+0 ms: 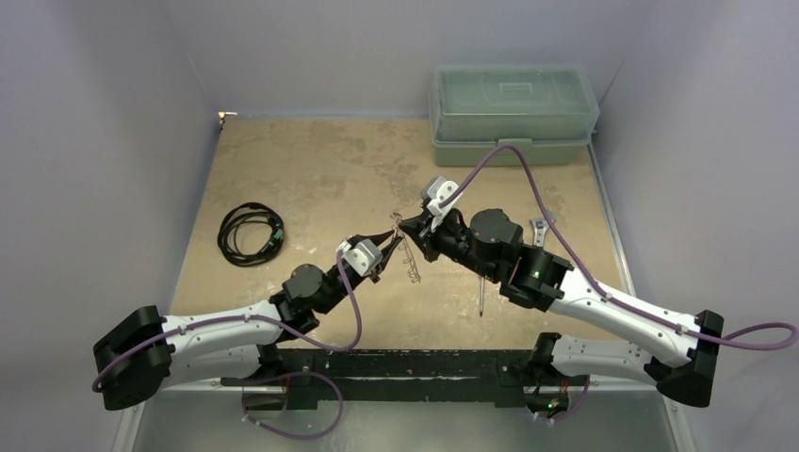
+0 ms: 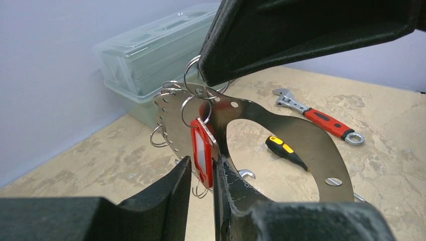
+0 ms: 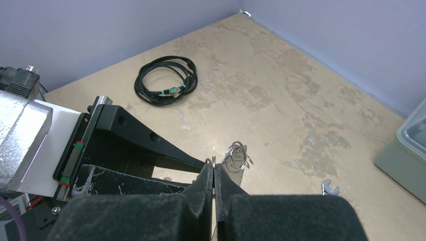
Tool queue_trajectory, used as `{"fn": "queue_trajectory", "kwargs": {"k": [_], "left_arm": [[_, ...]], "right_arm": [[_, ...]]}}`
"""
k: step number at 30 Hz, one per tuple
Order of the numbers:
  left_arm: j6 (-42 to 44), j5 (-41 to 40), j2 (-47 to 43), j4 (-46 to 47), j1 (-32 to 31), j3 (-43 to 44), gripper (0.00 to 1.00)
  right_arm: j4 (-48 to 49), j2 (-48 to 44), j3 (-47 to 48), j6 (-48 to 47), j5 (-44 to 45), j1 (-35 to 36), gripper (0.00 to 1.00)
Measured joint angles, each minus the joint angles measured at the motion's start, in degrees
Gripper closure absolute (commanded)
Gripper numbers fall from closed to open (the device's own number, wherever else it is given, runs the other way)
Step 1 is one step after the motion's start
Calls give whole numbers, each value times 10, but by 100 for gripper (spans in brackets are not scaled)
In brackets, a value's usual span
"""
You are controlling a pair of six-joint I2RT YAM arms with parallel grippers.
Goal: Put the keys on the keyring
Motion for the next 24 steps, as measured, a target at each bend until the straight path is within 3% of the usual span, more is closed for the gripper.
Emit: {"fn": "queue_trajectory", "kwargs": {"k": [7,12,24], "left_arm": [[0,0,0,-4,-3,3,83],[0,0,0,-4,-3,3,100],[-1,0,-12,-47,-3,16,100]], "right_arm": [[-1,0,-7,2,0,-2,100],[-5,0,-8,2,0,-2,100],[-5,0,-13,2,0,-2,100]]}}
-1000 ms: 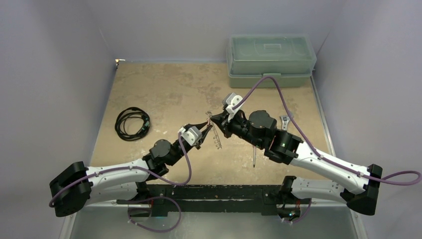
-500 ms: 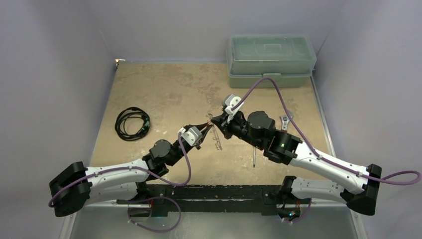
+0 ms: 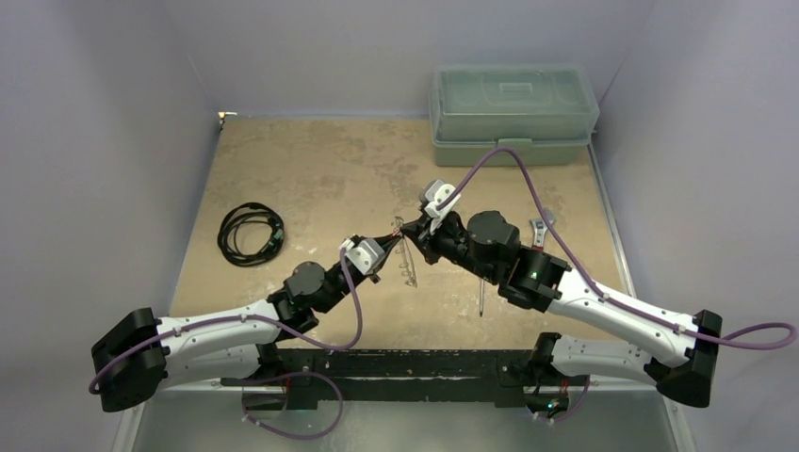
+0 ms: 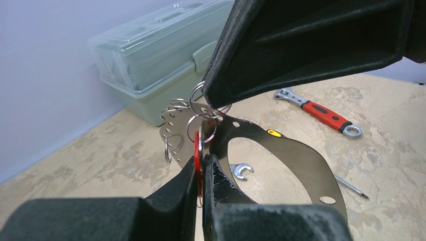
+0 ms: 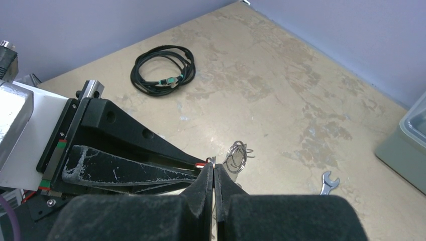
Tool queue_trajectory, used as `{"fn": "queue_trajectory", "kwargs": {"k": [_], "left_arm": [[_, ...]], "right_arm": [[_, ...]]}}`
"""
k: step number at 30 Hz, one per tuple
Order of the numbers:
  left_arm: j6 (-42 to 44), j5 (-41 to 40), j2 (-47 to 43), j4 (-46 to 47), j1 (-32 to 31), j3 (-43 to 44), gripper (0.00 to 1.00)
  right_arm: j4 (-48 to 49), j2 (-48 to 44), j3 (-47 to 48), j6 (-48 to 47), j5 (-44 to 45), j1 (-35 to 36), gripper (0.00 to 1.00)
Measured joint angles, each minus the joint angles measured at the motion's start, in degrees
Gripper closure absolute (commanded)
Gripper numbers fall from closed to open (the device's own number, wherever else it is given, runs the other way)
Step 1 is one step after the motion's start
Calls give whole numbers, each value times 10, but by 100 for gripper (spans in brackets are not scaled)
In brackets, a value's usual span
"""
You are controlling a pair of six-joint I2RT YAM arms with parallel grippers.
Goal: Put the keys on the keyring
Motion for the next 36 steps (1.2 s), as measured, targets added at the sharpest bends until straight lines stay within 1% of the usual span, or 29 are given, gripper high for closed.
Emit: {"fn": "queue_trajectory", "kwargs": {"k": [6,12,20,27,32,33,36], "left_arm": [[-3,19,-1,-19,0,3,100],[2,76,-16,-76,0,17,100],[0,116,-39,-136,0,37,100],[-6,122,-62,-245,0,89,100],[-32,122,-67,-352,0,140,100],[-38,122,-67,-375,0,150,100],[-59,121,-66,-445,0,181,100]], "right_arm": [[-4,-1,-3,0,2,0,100],[-14,-20,-15,-2,3,0,100],[-19,-40,-21,-2,0,0,100],[-15,-49,-35,1,-3,-1,100],[-4,-49,-46,9,-15,-1,100],[-3,-49,-48,11,-17,-1,99],[1,-49,-52,17,-21,-1,84]]}}
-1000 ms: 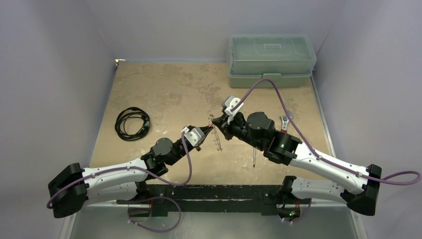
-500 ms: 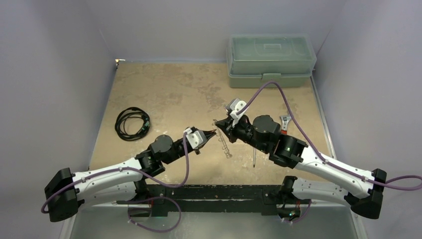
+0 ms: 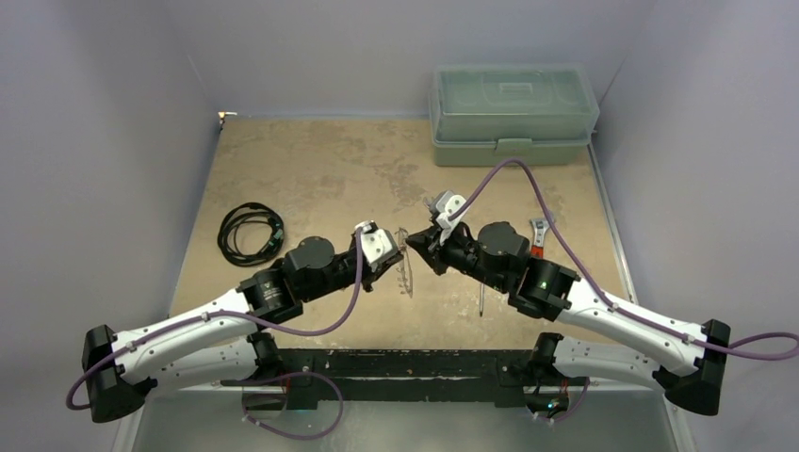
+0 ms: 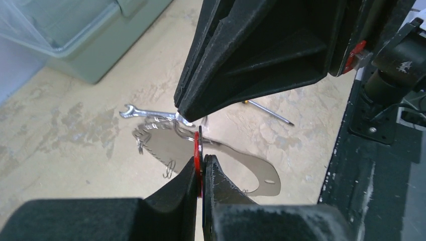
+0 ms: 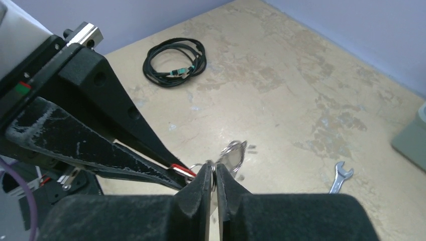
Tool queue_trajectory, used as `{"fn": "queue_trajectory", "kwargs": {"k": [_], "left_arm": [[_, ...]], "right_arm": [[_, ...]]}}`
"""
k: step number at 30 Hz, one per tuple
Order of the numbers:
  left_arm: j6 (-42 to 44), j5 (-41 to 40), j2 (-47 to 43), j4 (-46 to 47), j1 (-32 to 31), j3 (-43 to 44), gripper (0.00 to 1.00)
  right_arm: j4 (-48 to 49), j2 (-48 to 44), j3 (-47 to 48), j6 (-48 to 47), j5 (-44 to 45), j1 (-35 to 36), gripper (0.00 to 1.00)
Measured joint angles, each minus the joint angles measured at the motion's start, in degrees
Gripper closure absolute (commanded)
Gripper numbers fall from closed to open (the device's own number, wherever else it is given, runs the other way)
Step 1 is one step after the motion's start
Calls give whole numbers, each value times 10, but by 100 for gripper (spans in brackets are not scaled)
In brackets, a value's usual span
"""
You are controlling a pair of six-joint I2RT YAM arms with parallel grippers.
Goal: Put the keys on the keyring
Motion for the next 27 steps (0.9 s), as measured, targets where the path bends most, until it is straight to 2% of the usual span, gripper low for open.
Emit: {"fn": "queue_trajectory", "kwargs": {"k": [8,10,14,20,23,27], "left_arm": [[-72,-26,23,-141,0,75,100],[-89,-39,33,-167,0,89,100],[-127,-74,68,-232,-1,132,100],[-179,-111,137,-334,-2,223,100],[-180,-113,131,-345,-2,224,100],[-148,-108,71,-315,-2,170,100]], "right_arm": [[1,-5,-9,8,5,-2,46],[1,-14,-14,9,7,-2,40],[0,-33,-20,9,10,-2,32],[7,-55,-47,13,9,-2,30],[16,-55,-65,14,6,-2,26],[40,-55,-96,5,-3,-3,18]]}}
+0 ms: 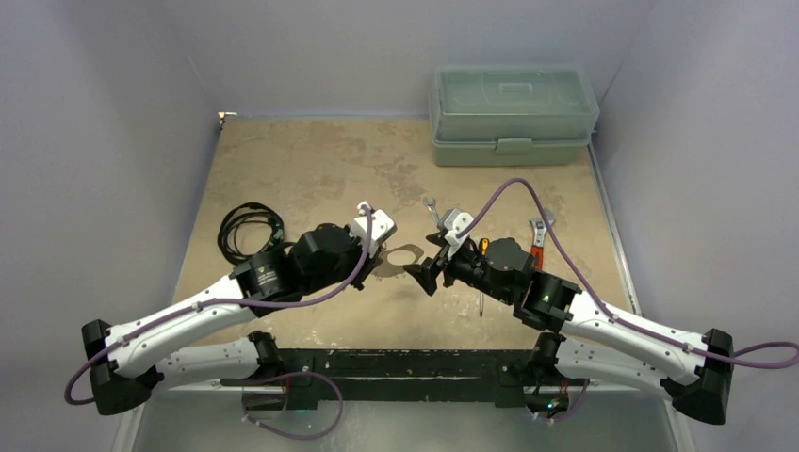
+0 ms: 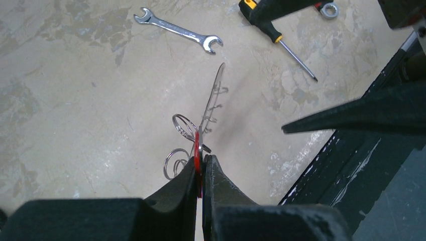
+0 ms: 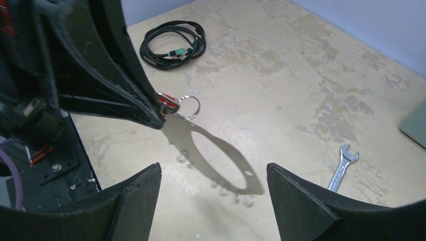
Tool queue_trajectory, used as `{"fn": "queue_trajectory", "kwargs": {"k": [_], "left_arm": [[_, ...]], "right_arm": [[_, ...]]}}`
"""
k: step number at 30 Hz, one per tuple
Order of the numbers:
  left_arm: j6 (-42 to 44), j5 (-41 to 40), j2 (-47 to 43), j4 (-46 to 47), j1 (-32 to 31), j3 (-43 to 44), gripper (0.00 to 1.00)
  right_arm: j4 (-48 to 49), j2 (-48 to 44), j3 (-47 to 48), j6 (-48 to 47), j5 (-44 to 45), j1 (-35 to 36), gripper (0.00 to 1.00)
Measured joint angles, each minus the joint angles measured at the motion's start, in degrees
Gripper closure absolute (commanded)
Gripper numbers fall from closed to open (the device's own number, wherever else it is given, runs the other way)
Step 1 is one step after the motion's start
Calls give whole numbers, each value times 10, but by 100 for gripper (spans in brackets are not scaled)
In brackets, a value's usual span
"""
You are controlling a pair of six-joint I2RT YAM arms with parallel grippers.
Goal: Put the keys on the keyring
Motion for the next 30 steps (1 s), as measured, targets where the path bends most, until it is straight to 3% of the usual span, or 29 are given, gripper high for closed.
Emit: {"fn": "queue_trajectory", "kwargs": {"k": [5,10,20,30], "left_arm": [[68,33,-78,26,0,-61,100],[133,78,-132,58,0,-92,100],[194,125,-178,101,0,-141,100],[225,156,-226,141,0,-175,100]], "right_arm": [[17,0,-11,-31,-28,-5,9],[36,0,-11,-59,-70,-8,10],[113,-19,-40,-56,-200,-43,35],[212,1,-58,31,-346,-127,45]]}}
